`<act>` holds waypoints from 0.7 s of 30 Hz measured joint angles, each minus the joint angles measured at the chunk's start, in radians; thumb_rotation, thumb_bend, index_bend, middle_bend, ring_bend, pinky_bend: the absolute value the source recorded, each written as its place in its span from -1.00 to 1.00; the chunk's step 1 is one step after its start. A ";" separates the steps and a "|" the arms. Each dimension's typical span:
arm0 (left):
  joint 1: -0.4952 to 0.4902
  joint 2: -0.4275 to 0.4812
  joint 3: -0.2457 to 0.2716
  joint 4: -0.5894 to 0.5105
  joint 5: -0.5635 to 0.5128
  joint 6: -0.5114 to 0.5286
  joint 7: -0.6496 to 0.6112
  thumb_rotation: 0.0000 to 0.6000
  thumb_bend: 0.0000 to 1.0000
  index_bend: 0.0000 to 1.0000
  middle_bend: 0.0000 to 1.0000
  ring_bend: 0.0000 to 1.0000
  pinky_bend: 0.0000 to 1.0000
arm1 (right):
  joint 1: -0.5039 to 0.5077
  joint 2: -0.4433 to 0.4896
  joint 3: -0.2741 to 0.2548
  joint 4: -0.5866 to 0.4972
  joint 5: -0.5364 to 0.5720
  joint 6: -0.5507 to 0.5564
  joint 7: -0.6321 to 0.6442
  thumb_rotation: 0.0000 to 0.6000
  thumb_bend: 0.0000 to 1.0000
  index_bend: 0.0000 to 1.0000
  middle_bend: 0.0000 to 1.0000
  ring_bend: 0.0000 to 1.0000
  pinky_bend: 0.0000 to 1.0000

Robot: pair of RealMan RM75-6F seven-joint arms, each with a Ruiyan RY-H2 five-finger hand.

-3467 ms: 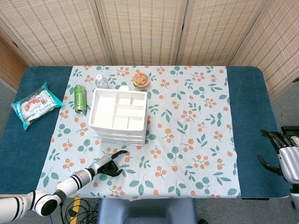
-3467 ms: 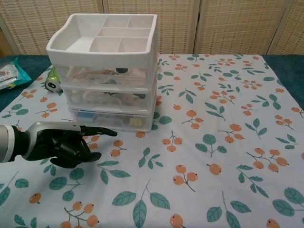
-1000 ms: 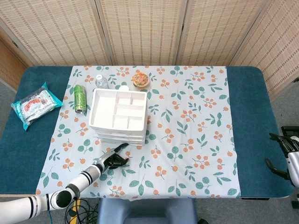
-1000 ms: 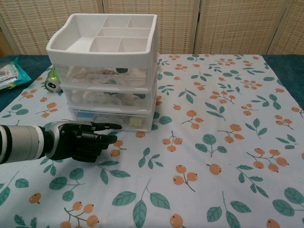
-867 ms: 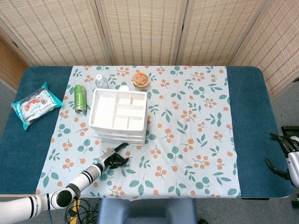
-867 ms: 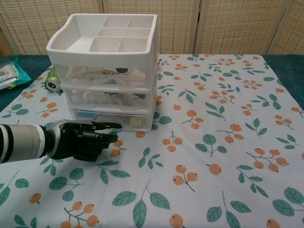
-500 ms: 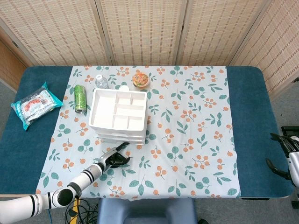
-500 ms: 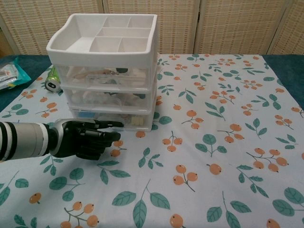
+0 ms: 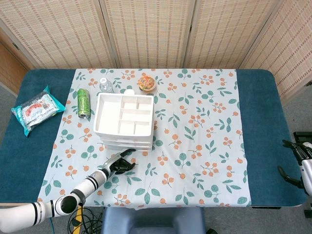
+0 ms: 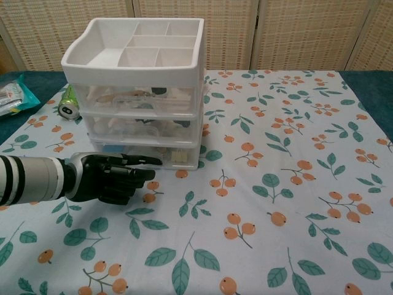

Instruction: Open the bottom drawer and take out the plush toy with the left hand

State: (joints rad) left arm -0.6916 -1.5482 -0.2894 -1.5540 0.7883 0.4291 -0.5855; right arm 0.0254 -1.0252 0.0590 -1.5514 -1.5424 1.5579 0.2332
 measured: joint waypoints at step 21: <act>0.018 0.020 0.005 -0.012 0.009 -0.033 0.001 1.00 -0.10 -0.62 0.90 1.00 1.00 | -0.001 0.004 0.000 -0.014 -0.005 0.000 -0.014 1.00 -0.33 -0.72 -0.46 -0.52 -0.55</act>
State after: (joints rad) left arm -0.6739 -1.5282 -0.2845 -1.5660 0.7972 0.3960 -0.5844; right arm 0.0244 -1.0215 0.0587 -1.5649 -1.5471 1.5577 0.2193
